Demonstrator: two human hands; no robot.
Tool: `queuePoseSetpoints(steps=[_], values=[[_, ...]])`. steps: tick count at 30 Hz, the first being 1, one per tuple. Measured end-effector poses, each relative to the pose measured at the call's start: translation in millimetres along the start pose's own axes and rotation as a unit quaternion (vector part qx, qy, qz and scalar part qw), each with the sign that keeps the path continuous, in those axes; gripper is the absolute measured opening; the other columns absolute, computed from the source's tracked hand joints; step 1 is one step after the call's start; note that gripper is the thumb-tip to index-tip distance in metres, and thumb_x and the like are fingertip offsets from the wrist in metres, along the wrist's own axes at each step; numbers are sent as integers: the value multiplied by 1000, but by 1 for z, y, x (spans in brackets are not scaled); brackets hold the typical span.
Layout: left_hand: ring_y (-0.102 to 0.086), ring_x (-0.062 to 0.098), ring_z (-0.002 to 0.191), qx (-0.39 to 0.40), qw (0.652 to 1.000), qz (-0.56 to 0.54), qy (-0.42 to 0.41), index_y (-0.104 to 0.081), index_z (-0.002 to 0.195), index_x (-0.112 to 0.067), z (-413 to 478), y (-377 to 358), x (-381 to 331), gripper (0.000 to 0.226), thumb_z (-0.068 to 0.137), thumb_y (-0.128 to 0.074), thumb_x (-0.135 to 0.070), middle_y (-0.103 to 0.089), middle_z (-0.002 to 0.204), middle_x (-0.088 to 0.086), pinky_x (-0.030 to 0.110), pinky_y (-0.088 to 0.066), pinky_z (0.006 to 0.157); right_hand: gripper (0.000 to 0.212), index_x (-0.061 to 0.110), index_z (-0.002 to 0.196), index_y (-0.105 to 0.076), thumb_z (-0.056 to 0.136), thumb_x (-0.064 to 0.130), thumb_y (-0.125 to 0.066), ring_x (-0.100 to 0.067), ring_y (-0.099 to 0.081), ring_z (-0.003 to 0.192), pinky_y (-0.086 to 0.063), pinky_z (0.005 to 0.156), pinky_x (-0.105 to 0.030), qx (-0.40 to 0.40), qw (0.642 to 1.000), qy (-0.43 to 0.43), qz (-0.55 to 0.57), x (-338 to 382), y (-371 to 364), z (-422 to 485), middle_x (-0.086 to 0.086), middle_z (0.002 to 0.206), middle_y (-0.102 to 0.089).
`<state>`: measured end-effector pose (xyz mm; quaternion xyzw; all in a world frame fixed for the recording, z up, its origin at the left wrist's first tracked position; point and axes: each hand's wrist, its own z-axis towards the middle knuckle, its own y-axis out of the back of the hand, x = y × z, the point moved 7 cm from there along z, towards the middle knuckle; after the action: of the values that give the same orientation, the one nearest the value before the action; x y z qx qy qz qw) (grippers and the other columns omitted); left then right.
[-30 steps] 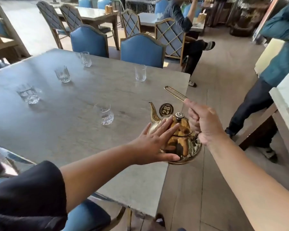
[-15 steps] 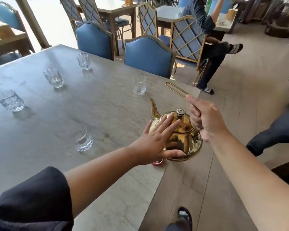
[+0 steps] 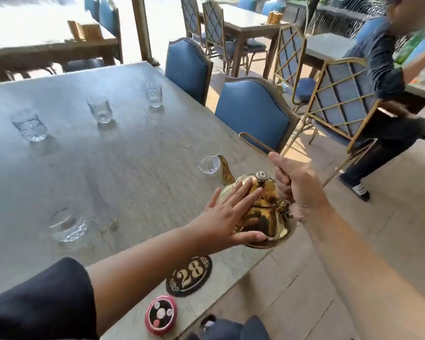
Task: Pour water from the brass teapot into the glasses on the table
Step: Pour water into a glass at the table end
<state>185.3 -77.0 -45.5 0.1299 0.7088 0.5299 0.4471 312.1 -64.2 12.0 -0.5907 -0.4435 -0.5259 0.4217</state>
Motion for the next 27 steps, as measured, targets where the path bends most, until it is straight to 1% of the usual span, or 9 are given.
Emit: queuePoseSetpoints(steps=[5,8,12,16,19,21,25,27], values=[[27,6,138,-5,1000,1,22,8,146,-38,46,8,17,79,87,-39,-61,25,150,-15,42,21,112,57,21,36,-42,89,32,-59,-6,-27,30,-25,32,-15,32,999,-7,-4,0,11,54,8,35,-33],[26,7,139,-3,999,-5,39,10,145,-38,68,11,23,79,88,-39,-60,27,148,-15,41,21,112,54,21,38,-41,88,34,-60,-7,-27,31,-25,33,-16,52,998,-20,-14,1,16,82,8,36,-33],[28,5,137,-20,998,-7,65,10,145,-39,95,15,30,80,87,-40,-61,29,147,-17,38,22,111,51,14,44,-41,88,32,-59,-8,-28,32,-26,33,-16,88,995,-28,-24,6,22,117,5,37,-34],[29,4,137,-44,995,-1,92,11,143,-40,121,16,31,79,87,-41,-61,29,146,-18,36,23,110,50,14,45,-41,88,32,-59,-9,-28,34,-26,34,-17,128,991,-30,-20,6,34,146,5,38,-34],[29,4,137,-76,991,6,113,13,140,-42,143,13,26,78,87,-42,-61,29,146,-18,33,23,110,52,16,41,-42,88,33,-59,-9,-28,33,-27,34,-17,163,986,-31,-19,8,45,168,5,37,-34],[28,3,138,-112,985,14,134,12,141,-42,159,13,23,79,87,-42,-61,27,148,-18,31,23,110,53,18,39,-43,88,32,-59,-8,-29,31,-28,33,-16,195,980,-29,-14,13,52,182,6,36,-35],[24,1,139,-196,963,4,183,6,142,-43,189,16,11,77,83,-39,-66,18,151,-20,28,21,111,52,18,40,-44,88,30,-58,-7,-30,31,-29,34,-16,261,965,-21,-9,27,66,208,6,37,-36],[23,0,139,-220,953,10,207,3,142,-42,201,17,3,76,82,-37,-66,16,151,-19,28,21,111,52,19,40,-45,89,30,-58,-7,-30,32,-29,34,-16,287,958,-17,-6,31,72,217,6,37,-36]])
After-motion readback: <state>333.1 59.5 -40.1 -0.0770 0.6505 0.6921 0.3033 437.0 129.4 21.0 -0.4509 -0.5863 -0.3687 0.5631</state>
